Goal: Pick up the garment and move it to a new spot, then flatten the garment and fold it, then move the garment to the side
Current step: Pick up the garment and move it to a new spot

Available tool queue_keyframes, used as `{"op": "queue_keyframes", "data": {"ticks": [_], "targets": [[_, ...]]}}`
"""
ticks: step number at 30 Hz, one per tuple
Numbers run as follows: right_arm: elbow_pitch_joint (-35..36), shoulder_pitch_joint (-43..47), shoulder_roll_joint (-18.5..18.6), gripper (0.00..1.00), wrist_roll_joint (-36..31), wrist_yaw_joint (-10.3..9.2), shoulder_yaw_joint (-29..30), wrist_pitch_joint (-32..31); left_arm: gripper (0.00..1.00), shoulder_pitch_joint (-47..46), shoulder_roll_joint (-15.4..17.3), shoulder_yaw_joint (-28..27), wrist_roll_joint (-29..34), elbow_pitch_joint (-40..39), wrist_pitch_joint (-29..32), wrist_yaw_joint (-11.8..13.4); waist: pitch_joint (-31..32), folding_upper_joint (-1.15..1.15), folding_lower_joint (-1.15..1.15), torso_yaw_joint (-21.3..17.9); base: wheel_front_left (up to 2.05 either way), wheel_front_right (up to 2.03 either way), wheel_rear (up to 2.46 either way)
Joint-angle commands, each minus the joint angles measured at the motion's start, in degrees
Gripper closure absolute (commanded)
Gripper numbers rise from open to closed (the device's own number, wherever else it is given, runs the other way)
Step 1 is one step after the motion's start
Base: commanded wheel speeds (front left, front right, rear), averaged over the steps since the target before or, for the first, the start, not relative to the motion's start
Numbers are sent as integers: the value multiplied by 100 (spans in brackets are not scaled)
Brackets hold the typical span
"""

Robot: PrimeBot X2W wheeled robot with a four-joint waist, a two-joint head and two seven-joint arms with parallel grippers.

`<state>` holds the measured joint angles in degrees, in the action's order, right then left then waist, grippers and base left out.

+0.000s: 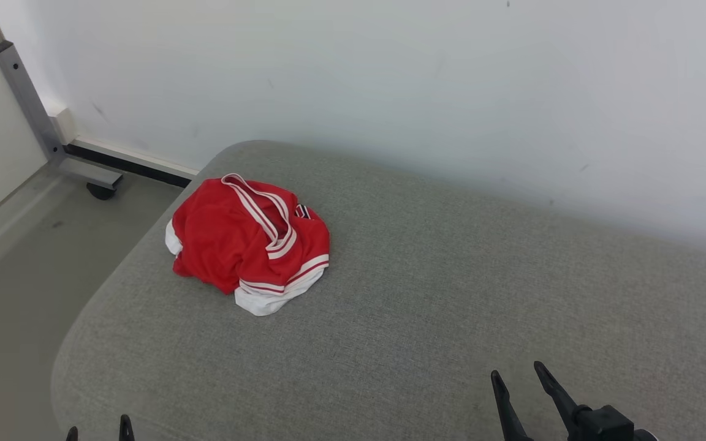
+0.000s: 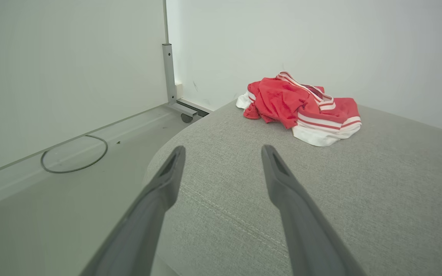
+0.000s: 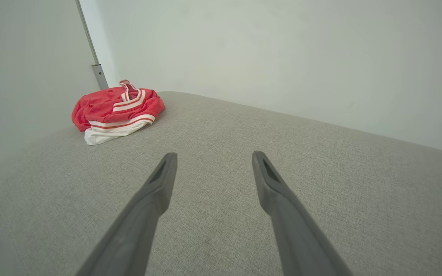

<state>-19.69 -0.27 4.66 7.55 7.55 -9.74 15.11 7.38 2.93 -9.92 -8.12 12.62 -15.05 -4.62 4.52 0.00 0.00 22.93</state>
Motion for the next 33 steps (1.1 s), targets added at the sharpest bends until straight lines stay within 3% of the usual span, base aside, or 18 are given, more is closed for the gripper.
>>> {"op": "queue_keyframes", "data": {"ticks": [1, 10, 23, 33], "targets": [[-12, 30, -22, 0, 36, -14, -8, 2, 0, 77, -6, -22, 19, -28, -18, 13, 19, 0, 0, 116, 0, 0, 0], [9, 50, -45, 0, 18, -15, -4, 2, 0, 141, -7, -73, -5, -142, -18, 82, -41, 0, 0, 194, 0, 0, 0], [112, -196, 107, 0, -42, -15, 26, 2, 0, -491, 192, -124, -16, 137, 22, 29, -524, 0, 0, -118, 0, 0, 0], [414, -647, 387, 0, -113, -15, -16, -54, 0, -1964, 683, -87, -476, 401, 1357, -135, -1454, 0, 0, -638, 0, 0, 0]]}}
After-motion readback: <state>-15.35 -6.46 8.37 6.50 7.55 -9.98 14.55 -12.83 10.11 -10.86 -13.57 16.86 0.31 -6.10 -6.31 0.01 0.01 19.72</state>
